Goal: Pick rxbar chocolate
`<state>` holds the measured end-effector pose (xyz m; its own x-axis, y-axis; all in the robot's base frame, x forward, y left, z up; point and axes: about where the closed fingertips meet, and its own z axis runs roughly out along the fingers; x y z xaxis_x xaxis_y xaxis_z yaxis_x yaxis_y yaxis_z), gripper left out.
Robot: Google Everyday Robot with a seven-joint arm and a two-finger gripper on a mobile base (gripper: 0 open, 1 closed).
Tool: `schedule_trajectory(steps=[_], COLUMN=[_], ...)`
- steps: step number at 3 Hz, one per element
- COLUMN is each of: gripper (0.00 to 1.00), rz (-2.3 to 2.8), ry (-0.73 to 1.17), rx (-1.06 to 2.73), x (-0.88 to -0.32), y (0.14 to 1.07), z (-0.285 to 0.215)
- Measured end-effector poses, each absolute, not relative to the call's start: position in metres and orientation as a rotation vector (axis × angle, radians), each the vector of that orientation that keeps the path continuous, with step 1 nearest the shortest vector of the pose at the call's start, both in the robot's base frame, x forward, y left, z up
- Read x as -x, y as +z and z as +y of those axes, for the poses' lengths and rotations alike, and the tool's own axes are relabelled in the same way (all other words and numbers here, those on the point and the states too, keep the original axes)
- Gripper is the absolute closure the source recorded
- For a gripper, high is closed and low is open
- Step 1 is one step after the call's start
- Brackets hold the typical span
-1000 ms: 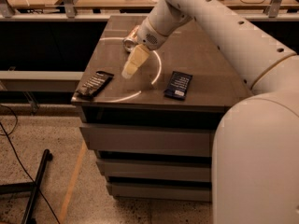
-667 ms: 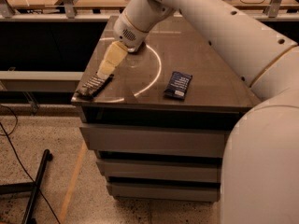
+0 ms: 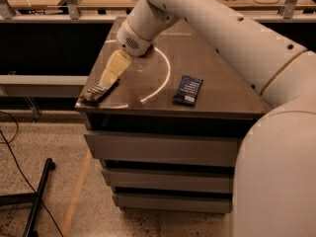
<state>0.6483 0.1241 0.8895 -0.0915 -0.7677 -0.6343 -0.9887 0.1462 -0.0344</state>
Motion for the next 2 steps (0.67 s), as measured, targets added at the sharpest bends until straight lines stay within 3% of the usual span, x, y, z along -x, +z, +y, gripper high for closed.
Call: schedule_trajectory(steps=[2], gripper=[0.00], rz=[1.938], ry=[0.639], rx=[1.647], x=[-0.643], y=[0.840], z=[0.144])
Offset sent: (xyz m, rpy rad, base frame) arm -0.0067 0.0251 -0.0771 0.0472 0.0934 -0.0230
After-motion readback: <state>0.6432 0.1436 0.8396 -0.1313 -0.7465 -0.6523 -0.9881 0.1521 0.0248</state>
